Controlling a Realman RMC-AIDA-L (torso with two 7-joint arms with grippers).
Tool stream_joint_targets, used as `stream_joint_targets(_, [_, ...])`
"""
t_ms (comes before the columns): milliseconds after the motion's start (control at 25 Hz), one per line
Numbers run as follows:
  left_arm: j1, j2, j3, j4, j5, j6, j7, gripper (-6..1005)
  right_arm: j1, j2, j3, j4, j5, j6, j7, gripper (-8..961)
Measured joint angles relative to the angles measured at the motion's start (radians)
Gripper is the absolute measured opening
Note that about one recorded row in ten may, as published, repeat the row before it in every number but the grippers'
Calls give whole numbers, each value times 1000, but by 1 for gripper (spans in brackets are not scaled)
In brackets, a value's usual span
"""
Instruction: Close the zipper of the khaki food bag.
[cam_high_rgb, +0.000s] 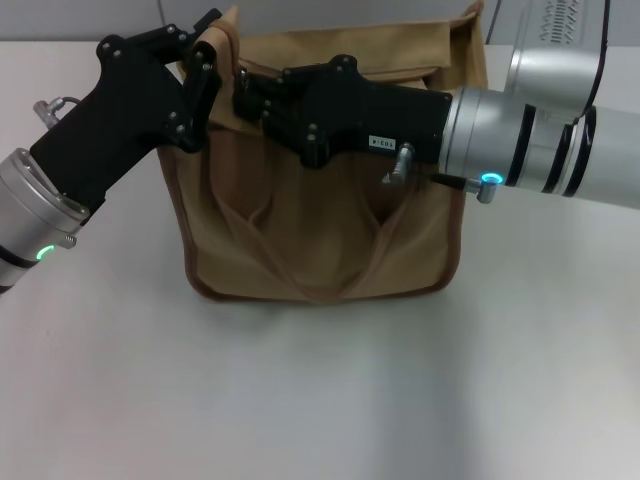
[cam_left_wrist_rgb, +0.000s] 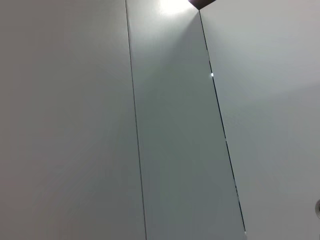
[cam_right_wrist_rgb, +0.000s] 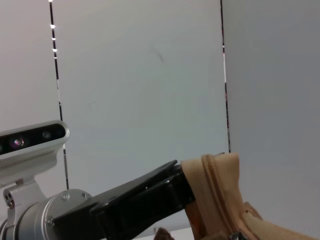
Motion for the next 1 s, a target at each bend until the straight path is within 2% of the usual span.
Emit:
stream_joint_targets(600, [6, 1, -9, -1, -5, -8, -3, 154, -52, 0, 18, -12, -1, -41, -5, 95])
stream_joint_targets(1000, [5, 2, -20, 0, -7, -52, -6, 158, -119, 0, 132, -18, -58, -92, -11, 95])
